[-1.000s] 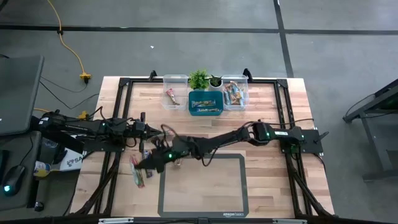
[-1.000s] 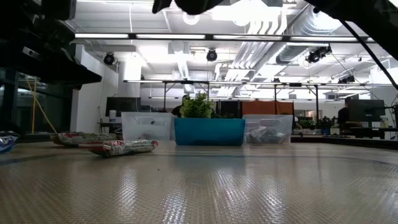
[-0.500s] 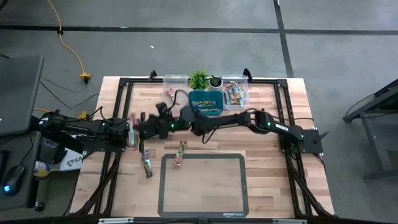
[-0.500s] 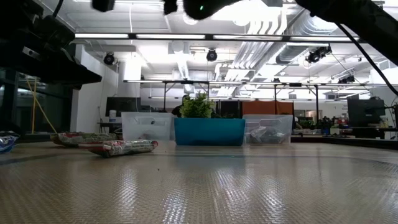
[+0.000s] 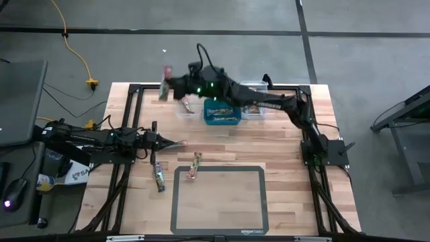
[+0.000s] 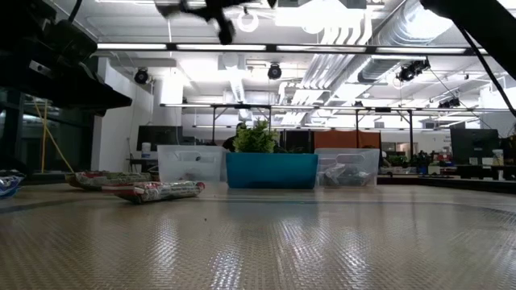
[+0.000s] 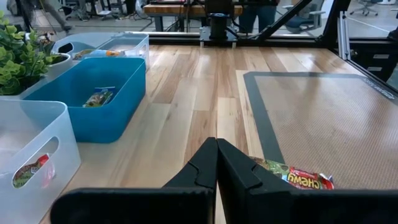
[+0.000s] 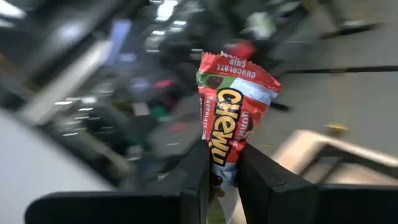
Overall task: Pick and place Granola Bars by type
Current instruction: Put the red granola bar into the left transparent bin
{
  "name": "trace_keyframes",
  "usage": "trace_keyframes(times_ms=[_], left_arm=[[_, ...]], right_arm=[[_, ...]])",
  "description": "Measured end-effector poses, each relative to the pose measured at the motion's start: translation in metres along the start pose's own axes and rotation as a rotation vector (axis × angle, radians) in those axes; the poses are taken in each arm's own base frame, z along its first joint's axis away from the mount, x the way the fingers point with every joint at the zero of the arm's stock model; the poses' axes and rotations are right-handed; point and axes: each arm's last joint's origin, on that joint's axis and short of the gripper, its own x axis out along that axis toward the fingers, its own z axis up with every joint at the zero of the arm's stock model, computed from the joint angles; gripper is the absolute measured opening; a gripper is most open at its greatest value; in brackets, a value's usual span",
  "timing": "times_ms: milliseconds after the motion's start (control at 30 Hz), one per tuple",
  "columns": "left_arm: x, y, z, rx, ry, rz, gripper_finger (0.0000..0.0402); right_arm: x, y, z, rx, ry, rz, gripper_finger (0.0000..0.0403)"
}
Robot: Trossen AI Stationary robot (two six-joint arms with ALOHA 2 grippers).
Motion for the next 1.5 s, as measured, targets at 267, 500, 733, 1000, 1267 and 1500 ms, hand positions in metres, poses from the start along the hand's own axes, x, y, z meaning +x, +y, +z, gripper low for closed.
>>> trace_keyframes(times_ms=[267,500,733,1000,1267,1500], left_arm=[[0.000,0.000,0.000,0.000,0.000,0.000,0.0001],[0.000,0.000,0.000,0.000,0.000,-0.005,0.0001],[0.000,0.000,0.000,0.000,0.001,-0.014,0.0001],[0.000,0.000,0.000,0.000,0.001,-0.014,0.0001],[0.000,0.000,0.000,0.000,0.001,-0.013,0.0001],[0.000,0.000,0.000,0.000,0.001,-0.012,0.0001]], right_arm=[[0.001,-0.075,0.019,0.001,0.104,-0.326,0.0055],[0.006,-0.117,0.014,-0.013,0.205,-0.403,0.0055],[0.023,-0.156,-0.030,0.011,0.365,-0.433,0.0055],[0.029,-0.177,-0.052,0.054,0.443,-0.441,0.0055],[0.029,-0.178,-0.049,0.062,0.460,-0.398,0.0081],[0.030,-0.175,-0.052,0.055,0.464,-0.390,0.0130]])
